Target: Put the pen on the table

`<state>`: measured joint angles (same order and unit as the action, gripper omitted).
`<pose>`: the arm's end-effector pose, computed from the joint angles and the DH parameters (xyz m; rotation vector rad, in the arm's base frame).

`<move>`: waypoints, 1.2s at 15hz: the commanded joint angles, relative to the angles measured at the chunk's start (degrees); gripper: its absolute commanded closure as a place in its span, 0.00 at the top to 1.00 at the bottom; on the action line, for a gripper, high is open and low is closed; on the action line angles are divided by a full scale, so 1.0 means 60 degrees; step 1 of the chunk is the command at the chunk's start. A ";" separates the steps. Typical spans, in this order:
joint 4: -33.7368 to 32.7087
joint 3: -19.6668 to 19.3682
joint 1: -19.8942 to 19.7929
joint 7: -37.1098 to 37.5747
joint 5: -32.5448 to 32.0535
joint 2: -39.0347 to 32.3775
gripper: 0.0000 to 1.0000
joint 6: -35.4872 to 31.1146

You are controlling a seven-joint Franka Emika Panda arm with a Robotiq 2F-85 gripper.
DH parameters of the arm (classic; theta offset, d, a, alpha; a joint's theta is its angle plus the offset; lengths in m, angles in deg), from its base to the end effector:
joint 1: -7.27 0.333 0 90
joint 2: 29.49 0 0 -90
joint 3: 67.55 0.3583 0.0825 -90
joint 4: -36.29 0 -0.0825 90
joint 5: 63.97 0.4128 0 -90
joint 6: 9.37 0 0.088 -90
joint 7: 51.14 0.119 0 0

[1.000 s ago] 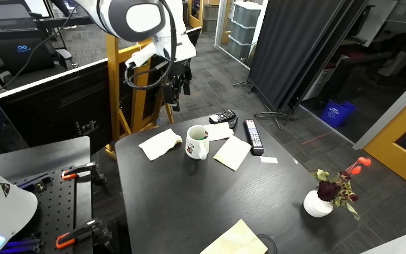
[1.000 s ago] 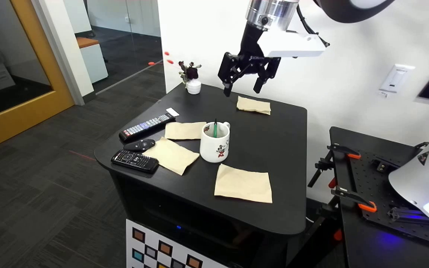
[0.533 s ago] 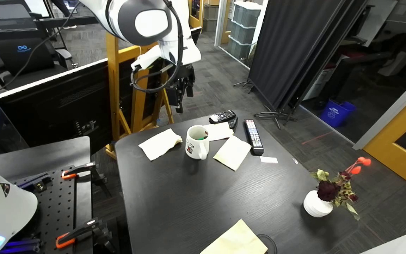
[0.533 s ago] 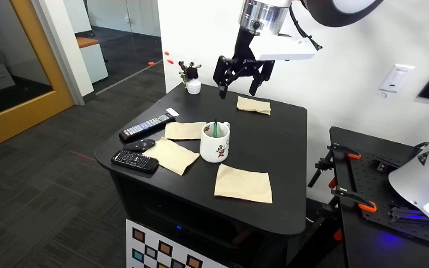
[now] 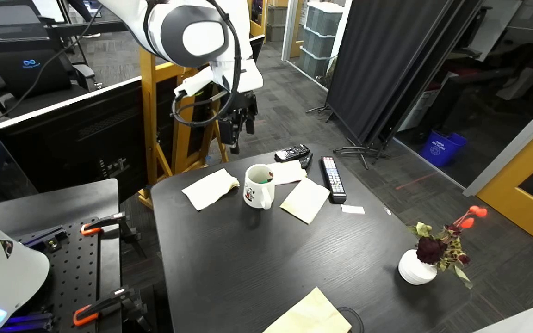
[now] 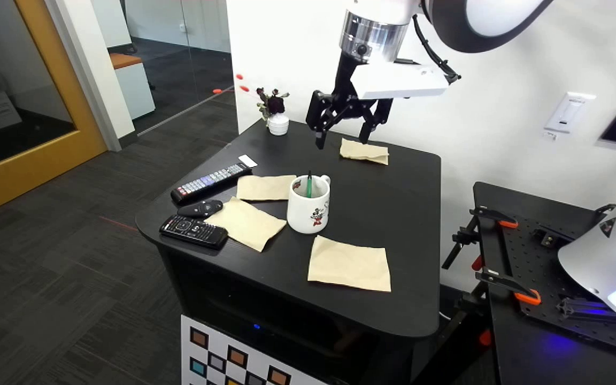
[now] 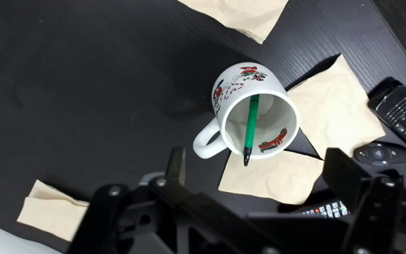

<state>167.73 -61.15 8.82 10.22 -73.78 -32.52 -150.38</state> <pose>0.5496 0.0755 0.3482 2.8586 -1.2181 0.2434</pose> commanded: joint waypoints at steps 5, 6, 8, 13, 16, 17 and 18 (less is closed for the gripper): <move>-0.0734 -0.0506 0.0506 0.0904 -0.0048 -0.1168 0.86 0.0257; -0.0771 -0.0581 0.0538 0.0890 -0.0035 -0.1270 0.77 0.0212; -0.0846 -0.0736 0.0598 0.0860 -0.0139 -0.1439 0.63 0.0111; -0.0995 -0.1101 0.0656 0.0585 -0.0343 -0.1817 0.50 -0.0344; -0.1188 -0.1248 0.0717 0.0456 -0.0392 -0.2105 0.53 -0.0515; -0.1252 -0.1281 0.0748 0.0391 -0.0381 -0.2199 0.52 -0.0583; -0.1313 -0.1307 0.0784 0.0376 -0.0390 -0.2279 0.51 -0.0633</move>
<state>161.84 -67.69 12.32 13.25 -75.16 -44.14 -152.76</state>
